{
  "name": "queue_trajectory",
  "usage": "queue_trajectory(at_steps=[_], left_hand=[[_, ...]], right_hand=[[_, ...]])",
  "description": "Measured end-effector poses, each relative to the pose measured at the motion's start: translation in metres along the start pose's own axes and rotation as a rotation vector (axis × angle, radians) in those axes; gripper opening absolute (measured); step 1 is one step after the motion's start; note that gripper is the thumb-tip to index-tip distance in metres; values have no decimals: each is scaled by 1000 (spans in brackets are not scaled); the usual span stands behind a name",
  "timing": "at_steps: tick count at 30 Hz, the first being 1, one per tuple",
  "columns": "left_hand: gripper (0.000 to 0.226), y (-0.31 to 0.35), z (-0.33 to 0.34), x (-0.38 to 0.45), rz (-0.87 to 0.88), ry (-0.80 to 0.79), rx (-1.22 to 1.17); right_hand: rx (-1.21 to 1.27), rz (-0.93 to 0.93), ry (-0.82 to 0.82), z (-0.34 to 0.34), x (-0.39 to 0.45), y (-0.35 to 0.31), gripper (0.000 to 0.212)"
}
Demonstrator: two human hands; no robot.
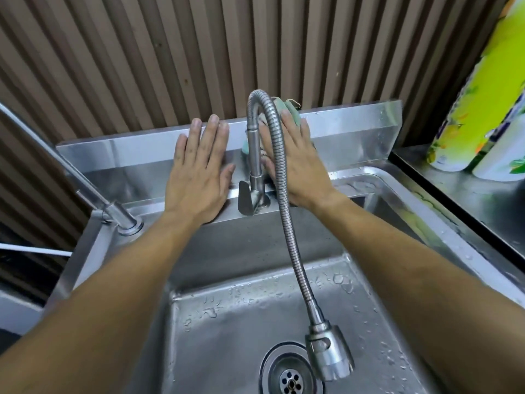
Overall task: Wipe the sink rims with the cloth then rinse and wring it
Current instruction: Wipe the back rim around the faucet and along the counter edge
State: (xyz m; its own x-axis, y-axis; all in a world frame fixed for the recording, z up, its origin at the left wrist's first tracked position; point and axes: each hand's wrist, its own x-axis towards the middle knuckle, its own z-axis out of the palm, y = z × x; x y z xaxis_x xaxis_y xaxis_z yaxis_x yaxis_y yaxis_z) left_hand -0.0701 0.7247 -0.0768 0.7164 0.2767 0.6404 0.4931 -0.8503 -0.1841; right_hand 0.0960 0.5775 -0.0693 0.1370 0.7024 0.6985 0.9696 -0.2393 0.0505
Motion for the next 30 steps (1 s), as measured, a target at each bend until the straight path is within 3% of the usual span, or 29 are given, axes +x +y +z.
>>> queue_trajectory(at_steps=[3,6,10,13,15,17,21,23,25,28,30], left_hand=[[66,0,6,0,-14,32,13],[68,2,8,1,-25,50,3],[68,4,7,0,-78,61,-39],[66,5,9,0,-79,59,-40],[66,4,9,0,-89,48,-42],[67,5,9,-1,-95,45,-54],[67,6,8,0,-88,45,-62],[68,5,8,0,-88,40,-52],[68,4,10,0,-86,40,-54],[69,4,12,0,-76,57,-72],[70,3,13,-1,-69,47,-83]], right_hand=[[-114,-13,-9,2,-12,29,56],[-133,156,28,-4,-30,66,56],[50,384,114,13,-11,18,68],[162,185,119,21,5,-24,75],[41,60,66,16,2,4,64],[-42,71,44,4,-6,49,57],[5,402,181,-7,-18,92,51],[97,702,328,3,0,65,49],[179,857,398,14,25,20,50],[176,614,256,20,26,-17,51],[78,372,147,11,7,11,52]])
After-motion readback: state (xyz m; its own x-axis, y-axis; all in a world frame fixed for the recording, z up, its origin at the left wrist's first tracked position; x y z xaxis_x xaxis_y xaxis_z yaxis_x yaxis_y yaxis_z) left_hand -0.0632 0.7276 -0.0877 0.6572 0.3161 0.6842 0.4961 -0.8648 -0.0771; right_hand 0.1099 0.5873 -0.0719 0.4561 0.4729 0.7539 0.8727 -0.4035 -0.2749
